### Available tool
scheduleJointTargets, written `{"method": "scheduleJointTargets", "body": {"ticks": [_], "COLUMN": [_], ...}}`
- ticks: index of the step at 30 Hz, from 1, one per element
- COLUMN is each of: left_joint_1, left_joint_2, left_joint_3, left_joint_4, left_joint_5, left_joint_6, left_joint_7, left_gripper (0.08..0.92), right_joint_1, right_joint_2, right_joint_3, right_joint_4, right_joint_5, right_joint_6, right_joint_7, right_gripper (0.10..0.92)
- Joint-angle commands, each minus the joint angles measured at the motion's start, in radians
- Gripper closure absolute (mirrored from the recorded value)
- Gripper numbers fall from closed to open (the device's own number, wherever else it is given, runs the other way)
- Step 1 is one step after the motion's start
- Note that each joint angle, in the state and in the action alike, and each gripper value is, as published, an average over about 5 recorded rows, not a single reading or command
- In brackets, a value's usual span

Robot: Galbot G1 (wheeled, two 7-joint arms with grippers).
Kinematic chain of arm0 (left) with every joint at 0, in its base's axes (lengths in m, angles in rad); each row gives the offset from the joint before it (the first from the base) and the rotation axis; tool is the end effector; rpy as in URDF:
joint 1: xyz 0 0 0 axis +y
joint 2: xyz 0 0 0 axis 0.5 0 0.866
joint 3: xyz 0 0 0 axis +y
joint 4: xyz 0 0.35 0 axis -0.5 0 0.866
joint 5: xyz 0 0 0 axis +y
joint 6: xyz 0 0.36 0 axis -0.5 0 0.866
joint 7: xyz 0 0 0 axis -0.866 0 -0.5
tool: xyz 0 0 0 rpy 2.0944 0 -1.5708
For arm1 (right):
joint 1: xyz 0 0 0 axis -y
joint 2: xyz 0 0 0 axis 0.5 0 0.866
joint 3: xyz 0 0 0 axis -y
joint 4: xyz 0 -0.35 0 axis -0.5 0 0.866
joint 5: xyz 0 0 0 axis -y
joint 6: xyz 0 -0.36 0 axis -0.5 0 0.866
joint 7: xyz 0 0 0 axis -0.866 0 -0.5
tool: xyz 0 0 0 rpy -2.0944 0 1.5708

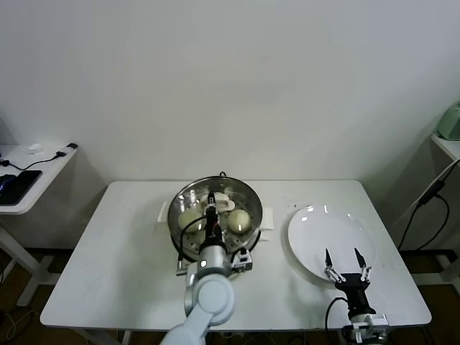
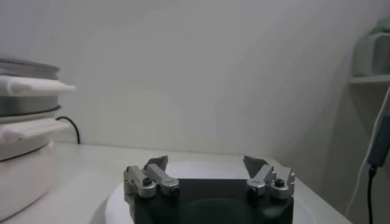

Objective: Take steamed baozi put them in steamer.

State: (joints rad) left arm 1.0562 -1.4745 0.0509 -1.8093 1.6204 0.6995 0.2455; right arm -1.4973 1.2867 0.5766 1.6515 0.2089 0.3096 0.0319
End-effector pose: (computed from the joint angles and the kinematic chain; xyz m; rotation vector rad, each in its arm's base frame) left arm 0.2911 -0.1637 -0.2846 0.0974 -2.1699 -2.1259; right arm 0.1909 -0.1082 -0.4285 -0.0505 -3.0906 0.1304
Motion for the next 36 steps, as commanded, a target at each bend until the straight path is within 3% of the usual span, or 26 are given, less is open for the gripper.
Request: {"method": "scheduleJointTargets", "body": {"ticks": [1,8,16,21,26,29,36], "left_joint_1": [0.003,0.009,0.053,0.109,0.208,0.258,0.374], "left_joint_2": [0.006,0.018,0.068,0.082,0.050,0.042,0.064], "left_joint_3": [-0.005,-0.005,0.029,0.012,-0.169,-0.326,-0.725], "left_joint_4": [0.008,-0.029,-0.211,-0.310,-0.387,-0.415,-0.361], "left_joint_5": [-0.004,-0.035,-0.226,-0.530,-0.961,-1.278,-1.844], "left_joint_6": [-0.003,-0.009,-0.014,-0.103,-0.304,-0.417,-0.578], "left_joint_7": [-0.005,-0.009,-0.013,-0.163,-0.305,-0.376,-0.369], "left_gripper": [0.856,0.684,0.459,0.311,0.195,0.180,0.177], "right_joint_1": [-0.003,-0.003,0.000,0.005,0.003,0.005,0.013], "right_joint_2": [0.002,0.003,0.000,0.006,0.008,0.008,0.000], "right_joint_3": [0.000,0.001,-0.003,-0.012,-0.019,-0.017,-0.016], "right_joint_4": [0.003,0.004,0.003,0.001,-0.003,-0.003,0.004], "right_joint_5": [-0.005,-0.005,-0.004,0.010,0.052,0.060,0.057], "right_joint_6": [0.003,0.002,-0.006,-0.019,0.018,0.030,0.020], "right_joint_7": [-0.003,-0.004,-0.010,-0.007,0.011,0.011,0.002], "right_gripper": [0.203,0.203,0.202,0.203,0.203,0.203,0.203]}}
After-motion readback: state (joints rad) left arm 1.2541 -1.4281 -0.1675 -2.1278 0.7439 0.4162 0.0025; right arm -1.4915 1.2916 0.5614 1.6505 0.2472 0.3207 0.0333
